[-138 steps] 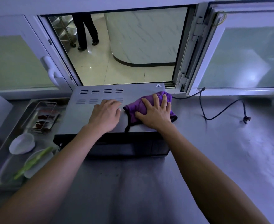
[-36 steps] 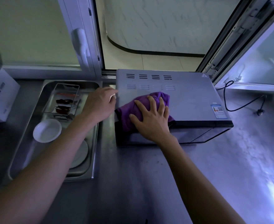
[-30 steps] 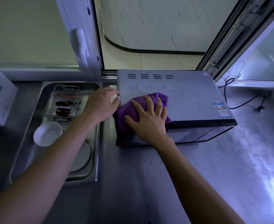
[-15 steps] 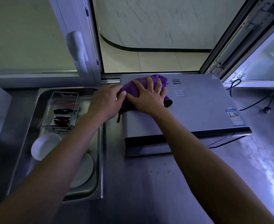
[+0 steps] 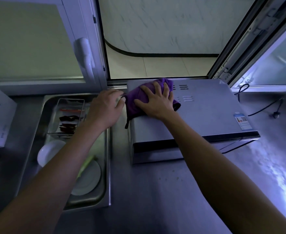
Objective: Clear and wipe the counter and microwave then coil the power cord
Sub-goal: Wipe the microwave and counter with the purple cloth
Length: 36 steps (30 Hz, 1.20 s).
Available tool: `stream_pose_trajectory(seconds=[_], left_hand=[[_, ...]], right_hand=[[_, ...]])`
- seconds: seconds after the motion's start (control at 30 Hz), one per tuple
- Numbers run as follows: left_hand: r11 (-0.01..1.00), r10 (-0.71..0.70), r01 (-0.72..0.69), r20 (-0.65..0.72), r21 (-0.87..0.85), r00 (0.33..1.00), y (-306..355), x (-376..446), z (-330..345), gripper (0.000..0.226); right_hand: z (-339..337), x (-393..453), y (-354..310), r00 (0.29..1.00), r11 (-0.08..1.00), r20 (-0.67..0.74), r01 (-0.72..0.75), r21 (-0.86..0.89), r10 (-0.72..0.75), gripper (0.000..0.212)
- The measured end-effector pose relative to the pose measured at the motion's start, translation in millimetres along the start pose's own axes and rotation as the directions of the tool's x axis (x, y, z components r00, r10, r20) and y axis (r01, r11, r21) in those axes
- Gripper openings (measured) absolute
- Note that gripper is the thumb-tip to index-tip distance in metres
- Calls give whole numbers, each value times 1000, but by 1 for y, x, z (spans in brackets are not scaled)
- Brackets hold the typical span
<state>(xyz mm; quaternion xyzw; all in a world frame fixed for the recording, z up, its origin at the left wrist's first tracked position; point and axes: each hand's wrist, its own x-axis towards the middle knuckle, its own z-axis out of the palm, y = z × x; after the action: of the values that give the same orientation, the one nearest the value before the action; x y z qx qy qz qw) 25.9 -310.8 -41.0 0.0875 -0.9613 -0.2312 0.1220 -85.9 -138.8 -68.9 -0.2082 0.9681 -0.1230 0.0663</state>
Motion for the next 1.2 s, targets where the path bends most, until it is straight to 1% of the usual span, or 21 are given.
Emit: stream_pose_trajectory(seconds=[0.1, 0.2, 0.33, 0.43, 0.6, 0.7, 0.8, 0.9, 1.0, 1.1, 1.2], left_hand=[[1000, 6, -6, -20, -24, 1000, 15, -11, 0, 34], [999, 46, -47, -20, -16, 999, 36, -23, 4, 34], [994, 111, -111, 30, 5, 993, 71, -39, 19, 34], [986, 166, -167, 51, 26, 985, 99, -51, 34, 31], [972, 218, -226, 113, 69, 969, 141, -66, 52, 31], [954, 266, -284, 162, 99, 950, 168, -68, 64, 33], [937, 302, -330, 209, 112, 930, 197, -70, 79, 36], [915, 341, -380, 248, 132, 907, 226, -68, 97, 38], [913, 348, -390, 275, 117, 896, 251, -66, 115, 39], [909, 341, -390, 278, 146, 898, 266, -70, 131, 37], [892, 348, -404, 264, 201, 900, 269, -76, 141, 35]], right_hand=[[-1, -41, 15, 999, 999, -6, 43, -3, -43, 79], [-3, -85, 35, 998, 999, -28, 53, 6, -53, 75], [-3, -134, 66, 991, 1000, -133, -3, 21, 6, 62], [1, -161, 92, 973, 997, -218, -62, 54, 72, 54], [6, -188, 139, 898, 984, -406, -135, 117, 172, 51], [6, -192, 167, 835, 959, -479, -186, 216, 270, 56], [8, -192, 192, 764, 916, -523, -225, 331, 377, 60], [7, -188, 217, 688, 850, -533, -250, 463, 493, 63], [7, -187, 238, 623, 716, -461, -243, 654, 632, 69], [9, -187, 246, 620, 570, -376, -142, 809, 689, 73], [12, -188, 240, 607, 437, -311, -68, 897, 732, 73]])
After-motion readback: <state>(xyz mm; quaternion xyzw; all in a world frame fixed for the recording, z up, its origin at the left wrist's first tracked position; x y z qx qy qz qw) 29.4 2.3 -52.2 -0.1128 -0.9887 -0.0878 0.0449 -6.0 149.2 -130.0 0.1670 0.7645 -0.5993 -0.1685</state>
